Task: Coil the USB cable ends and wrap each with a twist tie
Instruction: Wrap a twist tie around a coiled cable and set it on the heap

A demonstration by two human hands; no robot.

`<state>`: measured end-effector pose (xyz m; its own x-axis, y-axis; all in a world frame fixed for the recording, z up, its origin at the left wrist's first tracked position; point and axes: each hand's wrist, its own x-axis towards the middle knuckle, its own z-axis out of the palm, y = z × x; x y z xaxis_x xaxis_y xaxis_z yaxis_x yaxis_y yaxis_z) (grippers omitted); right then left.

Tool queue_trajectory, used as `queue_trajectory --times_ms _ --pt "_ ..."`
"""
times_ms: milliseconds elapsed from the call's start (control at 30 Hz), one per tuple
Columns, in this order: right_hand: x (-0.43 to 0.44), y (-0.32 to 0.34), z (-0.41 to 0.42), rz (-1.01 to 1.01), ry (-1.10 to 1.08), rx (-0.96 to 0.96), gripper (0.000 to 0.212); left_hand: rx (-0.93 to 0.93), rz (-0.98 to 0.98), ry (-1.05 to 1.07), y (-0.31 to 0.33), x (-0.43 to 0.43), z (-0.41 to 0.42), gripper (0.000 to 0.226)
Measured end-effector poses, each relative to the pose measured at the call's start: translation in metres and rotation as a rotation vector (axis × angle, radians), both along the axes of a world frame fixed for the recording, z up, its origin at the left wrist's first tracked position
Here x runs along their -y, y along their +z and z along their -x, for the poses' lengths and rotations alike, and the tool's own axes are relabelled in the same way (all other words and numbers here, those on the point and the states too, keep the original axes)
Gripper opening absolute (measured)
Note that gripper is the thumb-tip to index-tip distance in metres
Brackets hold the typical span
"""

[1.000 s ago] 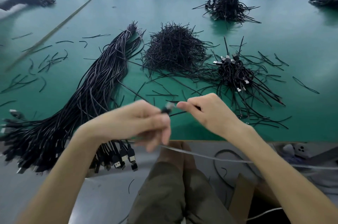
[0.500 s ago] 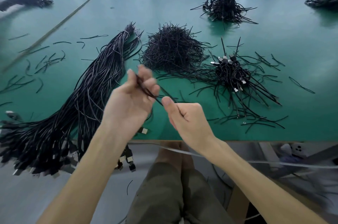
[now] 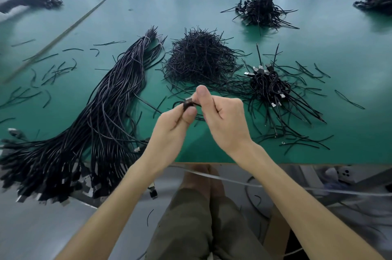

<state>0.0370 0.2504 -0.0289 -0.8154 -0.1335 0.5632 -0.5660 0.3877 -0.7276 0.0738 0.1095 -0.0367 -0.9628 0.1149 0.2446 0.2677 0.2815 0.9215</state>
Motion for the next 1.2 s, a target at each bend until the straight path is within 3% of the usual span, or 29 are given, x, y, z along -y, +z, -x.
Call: queue_trajectory --times_ms 167,467,567,733,900,1000,1200 --pt "0.006 -0.008 -0.015 0.001 0.043 -0.009 0.064 0.205 -0.818 -0.103 0.021 -0.013 0.001 0.054" --pt "0.004 -0.017 -0.01 -0.153 0.038 -0.165 0.053 0.337 -1.357 -0.153 0.047 0.001 -0.002 0.042" --pt "-0.005 -0.019 -0.004 -0.198 0.033 -0.2 0.052 0.298 -1.187 -0.234 0.048 0.014 -0.006 0.047" --pt "-0.025 -0.009 0.021 -0.261 -0.125 -0.223 0.06 0.008 -0.25 -0.205 0.036 0.029 -0.015 0.047" --pt "-0.015 0.002 0.022 -0.26 -0.155 -0.373 0.055 0.092 0.122 -0.17 0.016 0.02 -0.006 0.044" --pt "-0.001 -0.001 0.014 -0.195 -0.13 -0.295 0.056 0.061 0.176 -0.127 0.007 0.015 0.004 0.04" --pt "0.008 -0.003 0.002 0.046 -0.096 -0.069 0.06 -0.045 -0.02 -0.017 0.004 -0.002 0.003 0.04"
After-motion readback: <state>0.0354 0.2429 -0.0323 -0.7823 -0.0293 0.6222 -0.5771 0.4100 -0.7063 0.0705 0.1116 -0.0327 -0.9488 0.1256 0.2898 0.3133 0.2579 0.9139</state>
